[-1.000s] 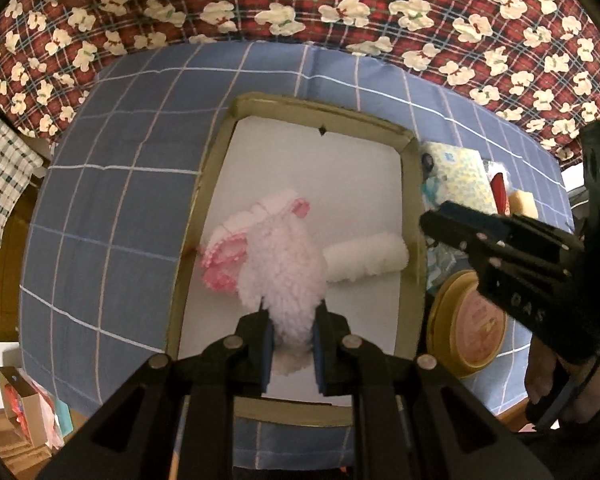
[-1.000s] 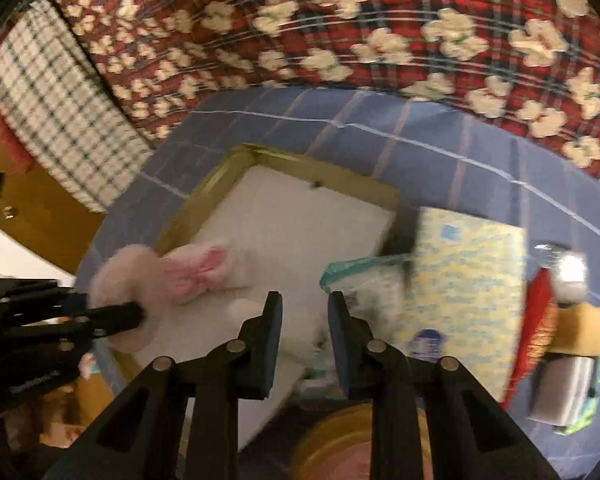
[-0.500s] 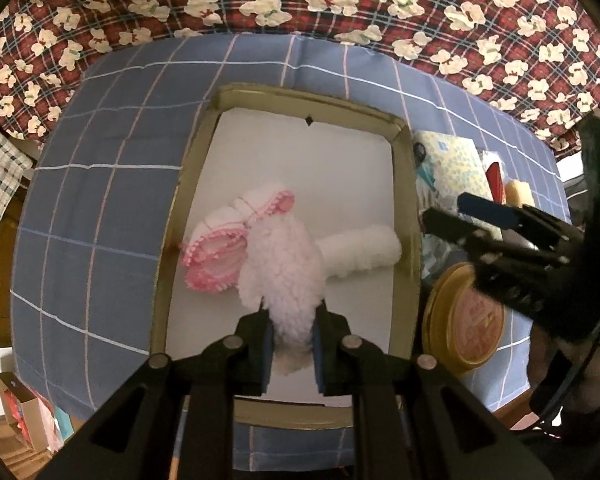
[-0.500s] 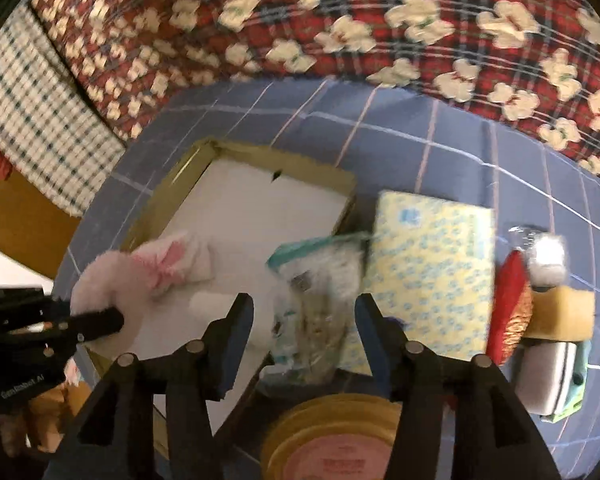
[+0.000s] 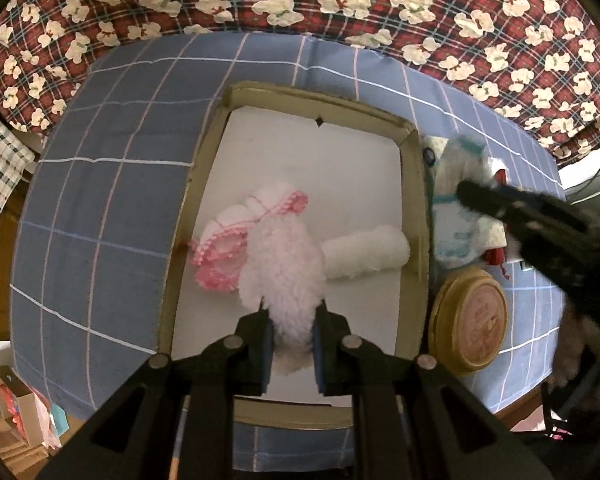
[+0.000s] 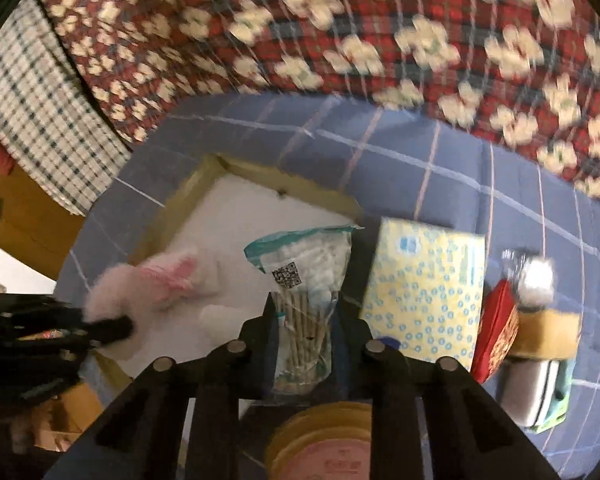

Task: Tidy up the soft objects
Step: 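Lower the puff and swab bag into the tray and open both grippers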

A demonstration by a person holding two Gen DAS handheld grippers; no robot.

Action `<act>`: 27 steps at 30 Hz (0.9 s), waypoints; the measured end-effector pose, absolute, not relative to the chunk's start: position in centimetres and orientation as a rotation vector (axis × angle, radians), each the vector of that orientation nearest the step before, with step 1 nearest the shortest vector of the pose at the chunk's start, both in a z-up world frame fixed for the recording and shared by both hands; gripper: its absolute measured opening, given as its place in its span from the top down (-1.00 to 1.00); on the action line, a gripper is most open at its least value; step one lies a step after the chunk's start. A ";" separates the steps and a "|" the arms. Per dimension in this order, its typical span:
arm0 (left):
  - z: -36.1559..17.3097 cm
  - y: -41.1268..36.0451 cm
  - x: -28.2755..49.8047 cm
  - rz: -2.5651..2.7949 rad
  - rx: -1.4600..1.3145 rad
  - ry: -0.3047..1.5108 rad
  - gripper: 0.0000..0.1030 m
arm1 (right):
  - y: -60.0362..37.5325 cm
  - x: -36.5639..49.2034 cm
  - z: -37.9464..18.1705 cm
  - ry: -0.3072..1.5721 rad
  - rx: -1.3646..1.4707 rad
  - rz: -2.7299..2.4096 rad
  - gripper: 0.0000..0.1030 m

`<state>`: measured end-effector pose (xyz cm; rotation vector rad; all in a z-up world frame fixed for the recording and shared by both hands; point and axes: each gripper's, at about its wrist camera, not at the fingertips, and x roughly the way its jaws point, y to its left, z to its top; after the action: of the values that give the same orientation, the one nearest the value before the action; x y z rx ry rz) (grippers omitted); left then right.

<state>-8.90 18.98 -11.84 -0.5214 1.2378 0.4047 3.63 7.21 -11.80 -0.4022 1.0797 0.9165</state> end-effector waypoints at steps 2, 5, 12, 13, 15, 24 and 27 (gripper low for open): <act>-11.8 19.1 -8.9 0.412 -0.522 1.236 0.74 | 7.7 2.8 -10.1 1.037 -0.407 0.946 0.52; -11.8 19.3 -9.0 0.423 -0.519 1.235 0.74 | 8.7 1.6 -8.2 0.997 -0.409 0.999 0.52; -12.1 19.9 -9.9 0.459 -0.534 1.233 0.71 | 10.4 0.8 -11.0 1.193 -0.338 1.112 0.50; -12.2 19.9 -9.9 0.461 -0.535 1.234 0.65 | 10.5 0.6 -11.9 1.231 -0.344 1.126 0.45; -12.2 19.9 -10.0 0.475 -0.533 1.236 0.51 | 10.7 0.2 -13.3 1.301 -0.336 1.140 0.38; -11.7 19.5 -9.3 0.484 -0.514 1.206 0.14 | 10.1 0.0 -13.7 1.320 -0.332 1.150 -0.12; -11.4 18.8 -8.4 0.473 -0.499 1.194 0.04 | 8.8 0.8 -13.2 1.291 -0.330 1.106 -0.12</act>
<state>-8.40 18.78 -11.39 -0.4992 1.1942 0.4727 0.82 8.84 -13.16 -0.3300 1.2912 1.1062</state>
